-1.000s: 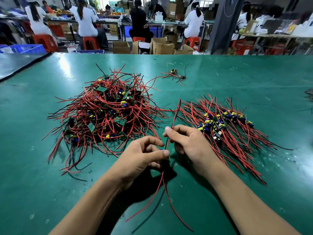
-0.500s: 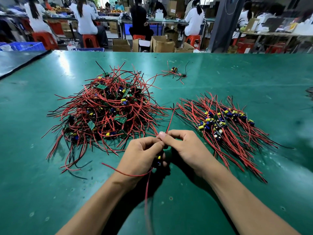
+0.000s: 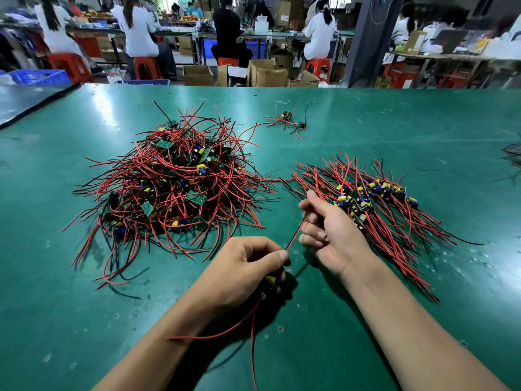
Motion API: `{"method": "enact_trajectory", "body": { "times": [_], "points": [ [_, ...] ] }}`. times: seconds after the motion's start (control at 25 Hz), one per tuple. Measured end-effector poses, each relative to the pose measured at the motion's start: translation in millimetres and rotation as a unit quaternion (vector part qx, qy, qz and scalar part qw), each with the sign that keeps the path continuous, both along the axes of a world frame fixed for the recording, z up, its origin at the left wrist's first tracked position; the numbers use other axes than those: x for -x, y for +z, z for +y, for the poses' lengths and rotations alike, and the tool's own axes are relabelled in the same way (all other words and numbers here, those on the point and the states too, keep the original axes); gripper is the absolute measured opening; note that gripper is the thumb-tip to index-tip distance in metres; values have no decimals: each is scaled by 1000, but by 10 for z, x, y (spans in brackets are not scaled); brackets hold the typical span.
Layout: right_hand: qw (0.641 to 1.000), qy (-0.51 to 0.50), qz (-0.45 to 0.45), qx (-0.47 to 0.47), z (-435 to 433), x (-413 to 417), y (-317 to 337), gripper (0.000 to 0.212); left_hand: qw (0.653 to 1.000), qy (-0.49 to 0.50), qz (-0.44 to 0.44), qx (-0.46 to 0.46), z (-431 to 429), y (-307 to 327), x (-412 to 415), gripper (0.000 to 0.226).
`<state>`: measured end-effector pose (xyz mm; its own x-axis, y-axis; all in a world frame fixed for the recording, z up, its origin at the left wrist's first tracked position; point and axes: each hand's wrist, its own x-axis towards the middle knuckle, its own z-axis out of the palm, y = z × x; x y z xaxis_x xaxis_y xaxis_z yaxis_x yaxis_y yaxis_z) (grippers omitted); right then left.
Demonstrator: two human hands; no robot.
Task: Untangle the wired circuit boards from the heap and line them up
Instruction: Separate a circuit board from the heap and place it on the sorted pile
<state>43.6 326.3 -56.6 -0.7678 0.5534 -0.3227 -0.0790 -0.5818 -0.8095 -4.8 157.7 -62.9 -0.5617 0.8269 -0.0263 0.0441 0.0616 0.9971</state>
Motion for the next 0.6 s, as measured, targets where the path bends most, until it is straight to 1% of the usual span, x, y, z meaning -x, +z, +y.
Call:
{"method": "enact_trajectory", "body": {
  "times": [0.04,0.08,0.12,0.2,0.24,0.28,0.36,0.44,0.48,0.56,0.6],
  "points": [
    [997,21,14,74,11,-10,32,38,1000,0,-1,-1,-1,-3,3,17],
    [991,38,27,127,22,-22,56,38,1000,2,-2,-1,-2,-9,8,16],
    [985,49,41,160,36,-40,66,39,1000,4,-2,-2,-6,-14,15,16],
    [980,53,57,183,47,-60,67,39,1000,10,-3,-3,-6,-29,26,16],
    [982,49,56,172,38,-63,69,40,1000,16,-6,-4,-1,-38,27,17],
    [988,47,50,137,15,-62,56,39,1000,26,-10,-5,1,-45,30,17],
    [998,60,25,0,-62,-58,15,36,998,51,-33,-15,4,-58,35,17],
    [985,110,-5,-131,-152,-75,-44,49,994,78,-72,-37,16,-63,28,18],
    [975,148,-13,-168,-201,-85,-79,50,991,91,-83,-47,21,-62,27,18],
    [957,198,-19,-212,-309,-109,-101,29,989,110,-86,-56,31,-53,38,19],
    [955,195,-20,-223,-333,-108,-105,25,988,113,-86,-56,34,-52,44,19]
  ]
}}
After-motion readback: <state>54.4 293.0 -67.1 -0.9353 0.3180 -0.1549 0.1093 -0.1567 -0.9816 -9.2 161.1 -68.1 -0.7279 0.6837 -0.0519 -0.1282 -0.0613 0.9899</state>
